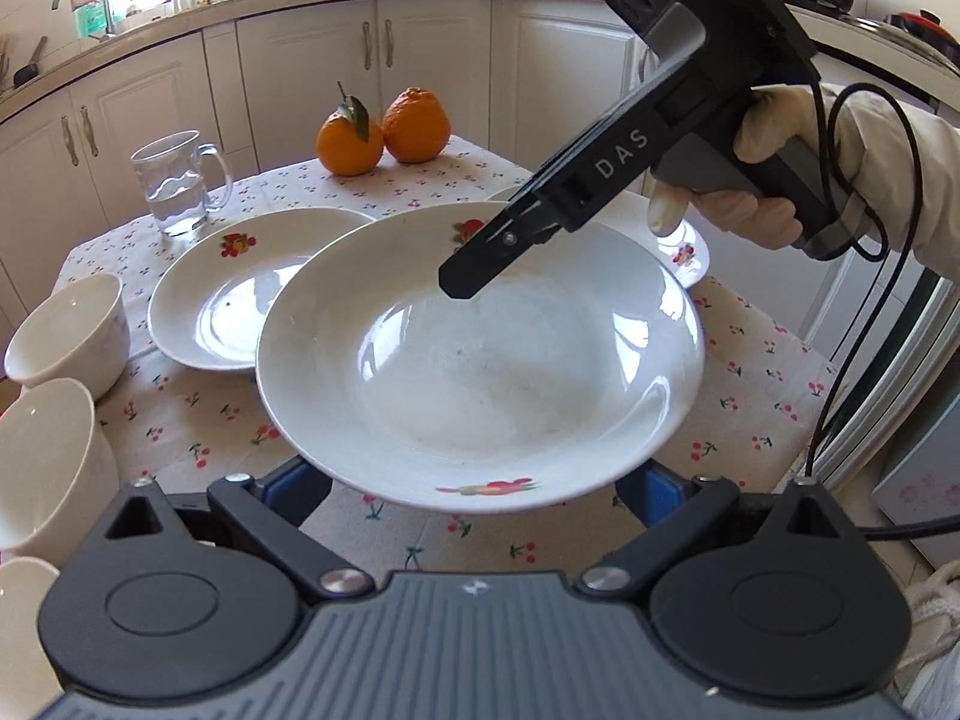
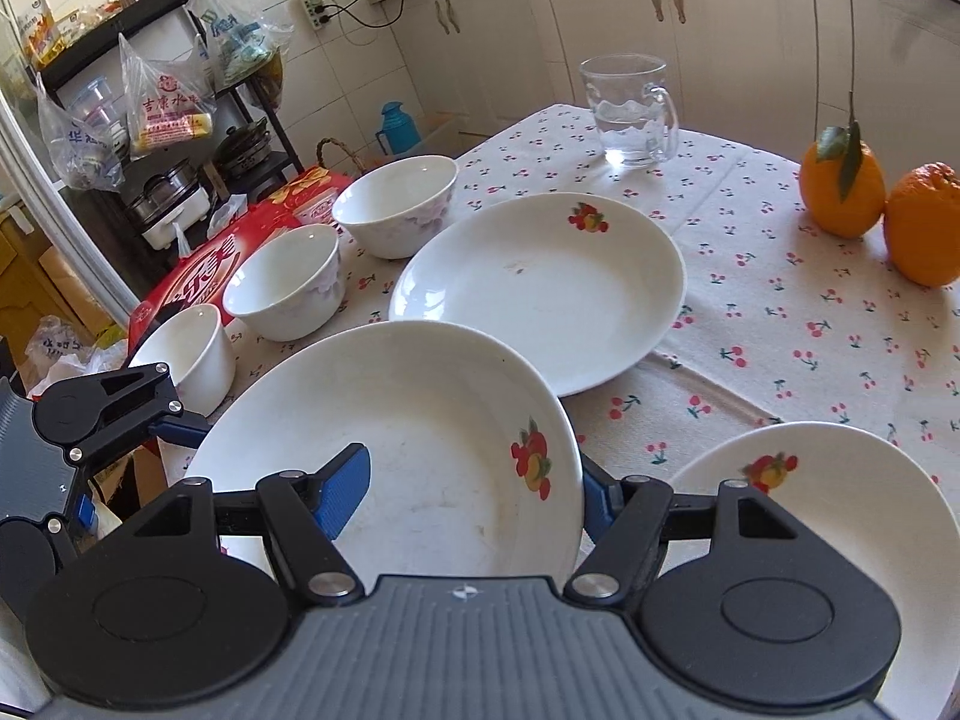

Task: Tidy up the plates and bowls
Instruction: 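Lift the large plate with the right tool and carry it toward another plate, then lower the held plate onto the other white plate and open the right tool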

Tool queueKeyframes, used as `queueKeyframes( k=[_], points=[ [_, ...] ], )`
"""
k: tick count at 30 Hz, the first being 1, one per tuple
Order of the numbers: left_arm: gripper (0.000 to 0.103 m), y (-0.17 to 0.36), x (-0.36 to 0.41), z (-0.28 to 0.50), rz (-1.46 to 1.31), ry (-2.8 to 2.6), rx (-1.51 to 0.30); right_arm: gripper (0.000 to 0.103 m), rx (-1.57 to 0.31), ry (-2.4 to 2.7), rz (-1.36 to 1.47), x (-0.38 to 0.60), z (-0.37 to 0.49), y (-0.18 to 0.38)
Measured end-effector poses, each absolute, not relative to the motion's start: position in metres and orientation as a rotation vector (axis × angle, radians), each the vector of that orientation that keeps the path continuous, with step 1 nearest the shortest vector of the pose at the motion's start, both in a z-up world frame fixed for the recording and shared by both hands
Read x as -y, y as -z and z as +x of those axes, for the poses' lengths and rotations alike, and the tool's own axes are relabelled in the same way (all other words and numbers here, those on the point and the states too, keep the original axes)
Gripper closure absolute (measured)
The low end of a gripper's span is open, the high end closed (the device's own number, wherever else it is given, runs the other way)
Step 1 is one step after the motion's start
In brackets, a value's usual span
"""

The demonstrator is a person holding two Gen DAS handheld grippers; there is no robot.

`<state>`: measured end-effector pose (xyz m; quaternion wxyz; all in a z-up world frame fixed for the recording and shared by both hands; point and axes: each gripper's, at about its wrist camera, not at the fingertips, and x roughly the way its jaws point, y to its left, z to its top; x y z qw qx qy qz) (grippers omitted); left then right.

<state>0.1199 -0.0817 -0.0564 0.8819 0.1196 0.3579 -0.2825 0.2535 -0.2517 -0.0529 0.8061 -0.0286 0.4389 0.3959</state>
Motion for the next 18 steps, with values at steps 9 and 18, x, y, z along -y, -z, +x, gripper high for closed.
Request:
queueKeyframes(
  k=[9, 18],
  points=[
    [0.003, 0.053, 0.125, 0.144, 0.271, 0.684, -0.737, 0.027, -0.908, -0.742, -0.015, 0.305, 0.258, 0.048],
    [0.003, 0.061, 0.161, 0.163, 0.282, 0.742, -0.739, 0.027, -0.902, -0.646, 0.038, 0.353, 0.264, 0.058]
  ],
)
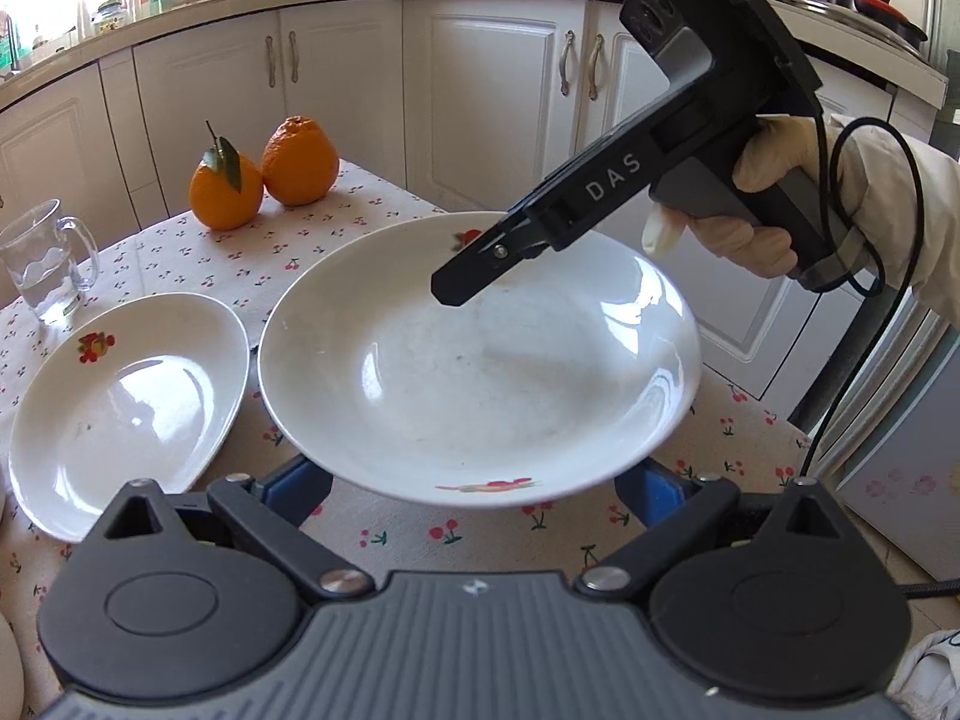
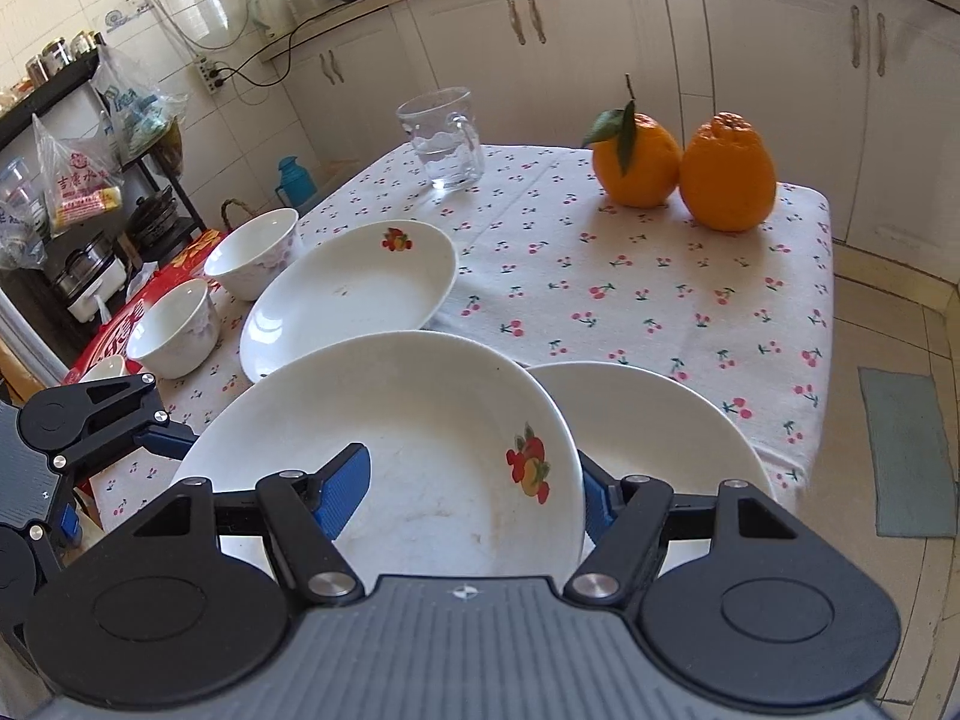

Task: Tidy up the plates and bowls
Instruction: 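Lower the held plate onto the other white plate and open the right tool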

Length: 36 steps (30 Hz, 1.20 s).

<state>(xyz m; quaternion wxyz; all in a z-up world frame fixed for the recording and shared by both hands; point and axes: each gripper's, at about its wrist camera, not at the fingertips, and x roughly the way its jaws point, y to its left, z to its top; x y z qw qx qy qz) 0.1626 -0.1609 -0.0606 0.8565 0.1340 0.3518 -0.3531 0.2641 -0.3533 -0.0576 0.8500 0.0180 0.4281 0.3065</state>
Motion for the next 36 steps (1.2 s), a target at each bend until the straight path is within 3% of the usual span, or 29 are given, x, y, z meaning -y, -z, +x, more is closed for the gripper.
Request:
queueKeyframes(
  k=[36],
  points=[
    [0.005, 0.079, 0.196, 0.2, 0.346, 0.793, -0.741, 0.027, -0.918, -0.479, 0.105, 0.411, 0.242, 0.074]
  ],
)
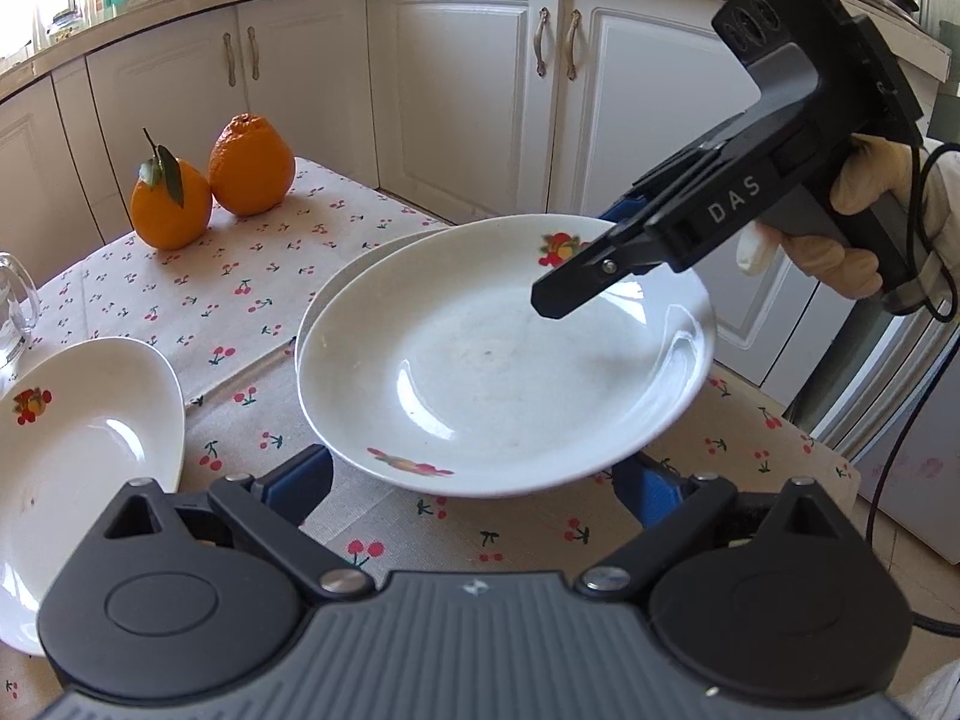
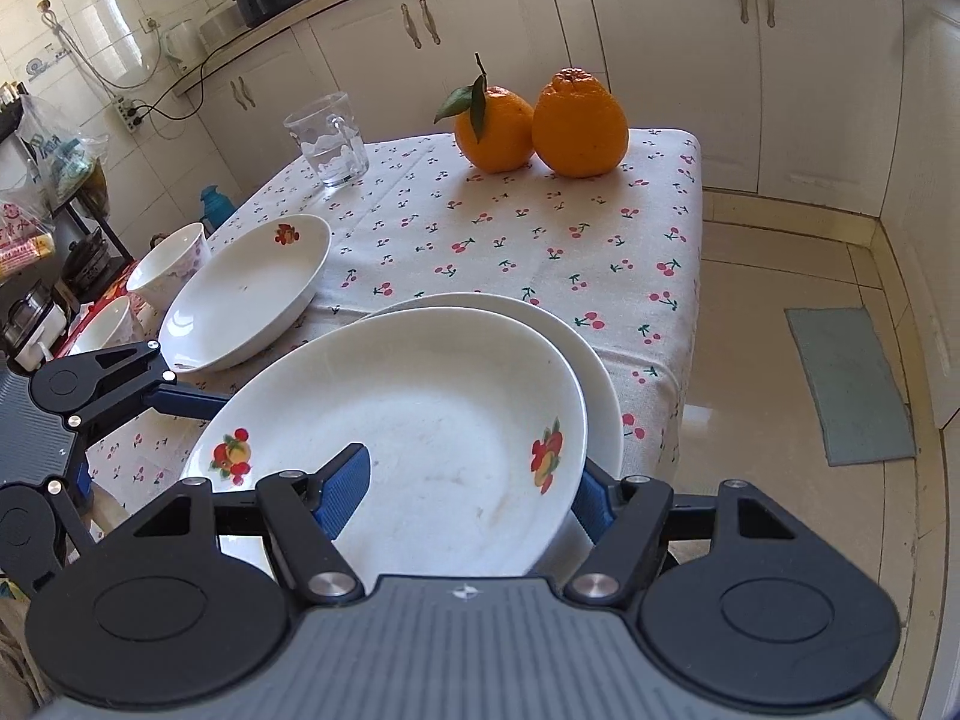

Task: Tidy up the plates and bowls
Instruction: 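Lower the held plate onto the other white plate and open the right tool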

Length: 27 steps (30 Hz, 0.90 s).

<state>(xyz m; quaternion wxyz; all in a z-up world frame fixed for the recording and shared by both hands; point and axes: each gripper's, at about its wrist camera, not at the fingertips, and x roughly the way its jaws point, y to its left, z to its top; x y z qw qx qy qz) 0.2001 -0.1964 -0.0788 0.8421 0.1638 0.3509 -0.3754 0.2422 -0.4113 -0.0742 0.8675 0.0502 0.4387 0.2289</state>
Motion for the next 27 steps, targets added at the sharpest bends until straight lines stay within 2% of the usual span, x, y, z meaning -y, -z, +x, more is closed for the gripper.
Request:
queueKeyframes(
  k=[14, 27],
  points=[
    [0.003, 0.076, 0.2, 0.195, 0.361, 0.813, -0.696, 0.027, -0.922, -0.425, 0.062, 0.409, 0.225, 0.064],
    [0.003, 0.061, 0.186, 0.179, 0.332, 0.775, -0.64, 0.021, -0.94, -0.368, -0.018, 0.394, 0.215, 0.063]
  ],
)
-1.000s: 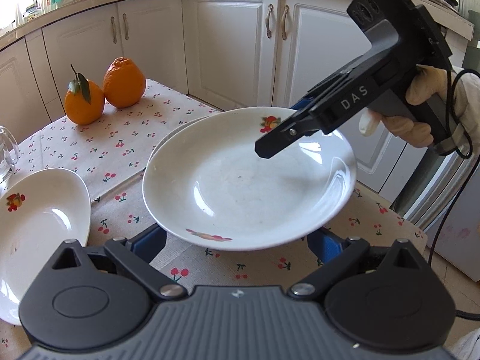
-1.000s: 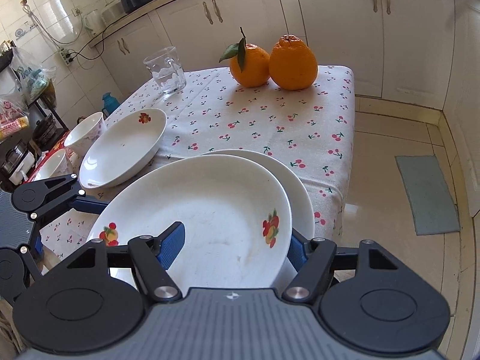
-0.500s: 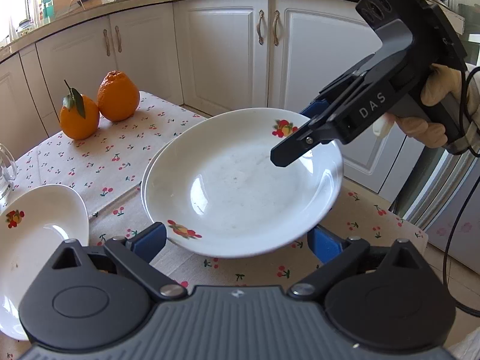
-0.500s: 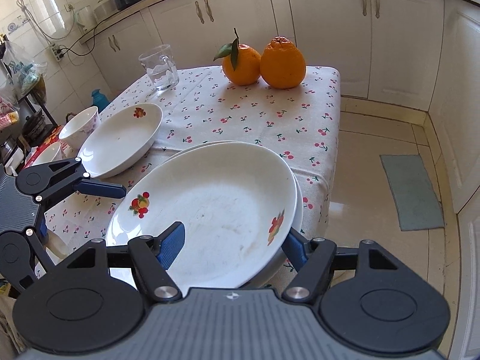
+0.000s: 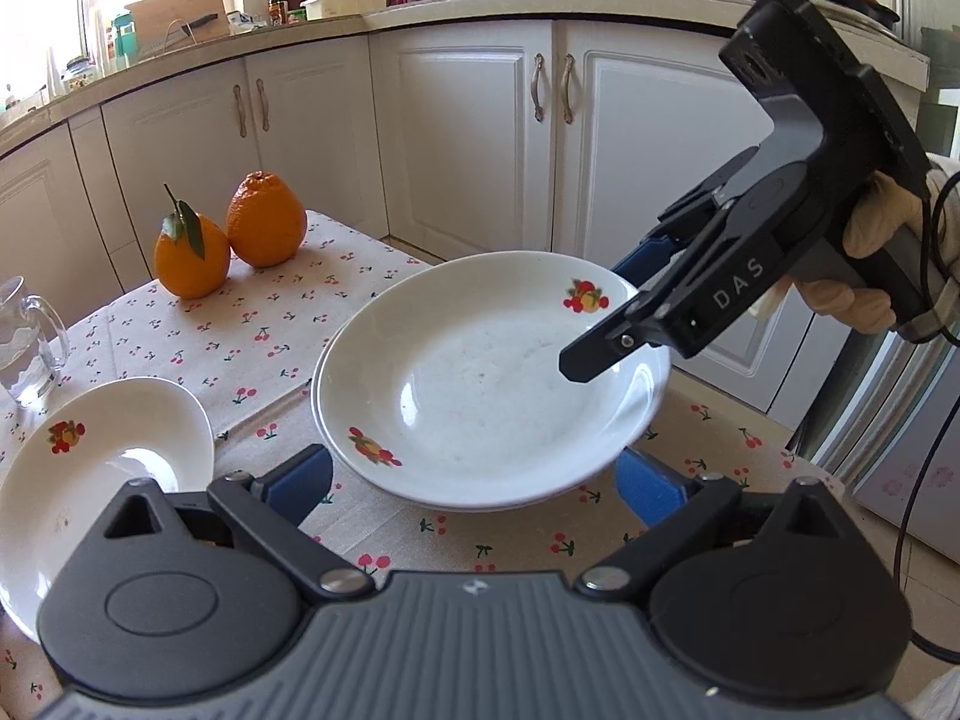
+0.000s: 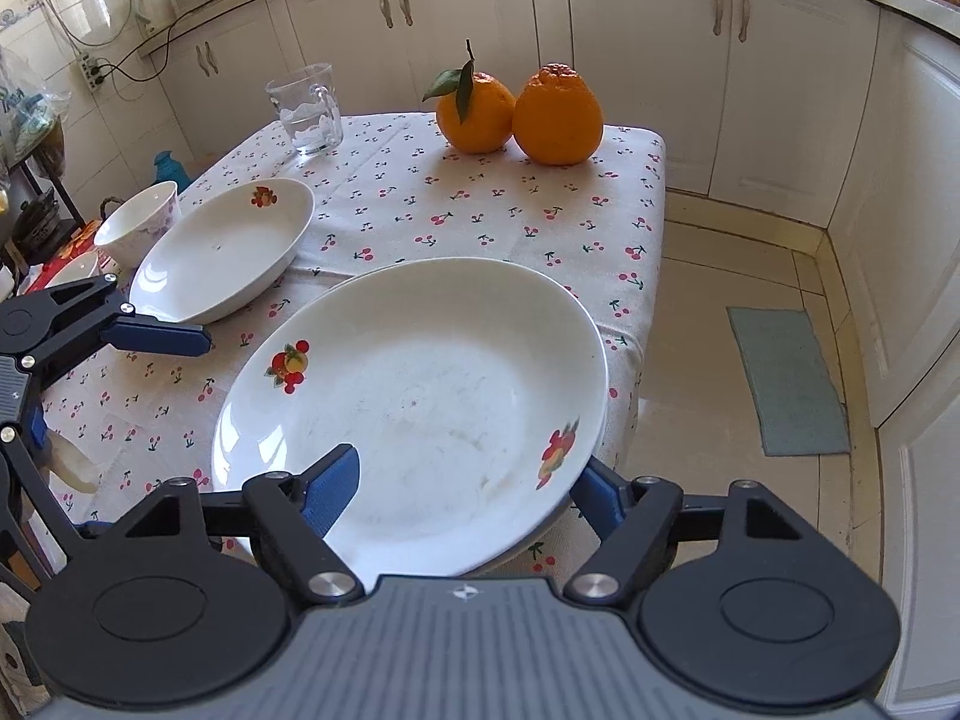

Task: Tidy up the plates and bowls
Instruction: 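Lower the held plate onto the other white plate and open the right tool, then withdraw the right tool from the stacked plates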

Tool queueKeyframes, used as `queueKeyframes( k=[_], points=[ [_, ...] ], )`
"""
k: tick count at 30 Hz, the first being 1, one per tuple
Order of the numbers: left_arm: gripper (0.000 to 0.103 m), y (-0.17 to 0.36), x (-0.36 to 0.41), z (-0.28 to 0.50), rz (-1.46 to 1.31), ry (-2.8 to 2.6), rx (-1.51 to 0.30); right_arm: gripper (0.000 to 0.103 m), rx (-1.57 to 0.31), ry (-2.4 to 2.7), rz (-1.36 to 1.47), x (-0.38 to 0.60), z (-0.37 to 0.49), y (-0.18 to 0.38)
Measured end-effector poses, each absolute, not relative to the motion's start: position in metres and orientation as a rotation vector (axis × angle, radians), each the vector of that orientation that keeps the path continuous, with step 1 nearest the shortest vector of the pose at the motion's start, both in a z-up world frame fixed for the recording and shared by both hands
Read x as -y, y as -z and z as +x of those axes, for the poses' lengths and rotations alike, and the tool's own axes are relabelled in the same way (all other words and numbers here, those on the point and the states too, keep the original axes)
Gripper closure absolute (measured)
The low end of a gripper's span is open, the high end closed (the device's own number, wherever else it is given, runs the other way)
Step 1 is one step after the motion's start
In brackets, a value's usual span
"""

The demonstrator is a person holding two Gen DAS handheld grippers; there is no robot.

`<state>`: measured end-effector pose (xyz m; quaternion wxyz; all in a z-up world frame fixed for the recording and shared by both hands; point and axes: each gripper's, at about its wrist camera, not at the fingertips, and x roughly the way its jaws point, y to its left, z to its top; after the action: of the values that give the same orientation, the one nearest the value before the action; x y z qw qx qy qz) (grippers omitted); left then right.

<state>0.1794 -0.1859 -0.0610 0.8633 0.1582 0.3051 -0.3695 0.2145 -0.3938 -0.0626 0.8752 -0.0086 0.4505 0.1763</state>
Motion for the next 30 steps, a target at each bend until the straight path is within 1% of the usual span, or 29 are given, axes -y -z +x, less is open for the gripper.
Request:
queueKeyframes(
  k=[5, 7, 9, 15, 23, 30],
  points=[
    [0.003, 0.054, 0.176, 0.171, 0.318, 0.749, -0.618, 0.015, -0.956, -0.338, -0.04, 0.391, 0.208, 0.064],
    [0.003, 0.052, 0.172, 0.167, 0.312, 0.737, -0.61, 0.005, -0.936, -0.342, -0.046, 0.389, 0.201, 0.062],
    [0.003, 0.048, 0.166, 0.162, 0.305, 0.717, -0.598, 0.001, -0.912, -0.348, -0.053, 0.385, 0.194, 0.057],
    [0.002, 0.042, 0.147, 0.143, 0.29, 0.607, -0.563, 0.0, -0.836, -0.351, -0.082, 0.364, 0.168, 0.04],
    [0.002, 0.049, 0.111, 0.128, 0.24, 0.447, -0.603, 0.0, -0.761, -0.392, -0.091, 0.324, 0.131, 0.032],
    [0.002, 0.064, 0.088, 0.135, 0.229, 0.294, -0.644, 0.0, -0.734, -0.421, -0.122, 0.296, 0.12, 0.033]
  ],
)
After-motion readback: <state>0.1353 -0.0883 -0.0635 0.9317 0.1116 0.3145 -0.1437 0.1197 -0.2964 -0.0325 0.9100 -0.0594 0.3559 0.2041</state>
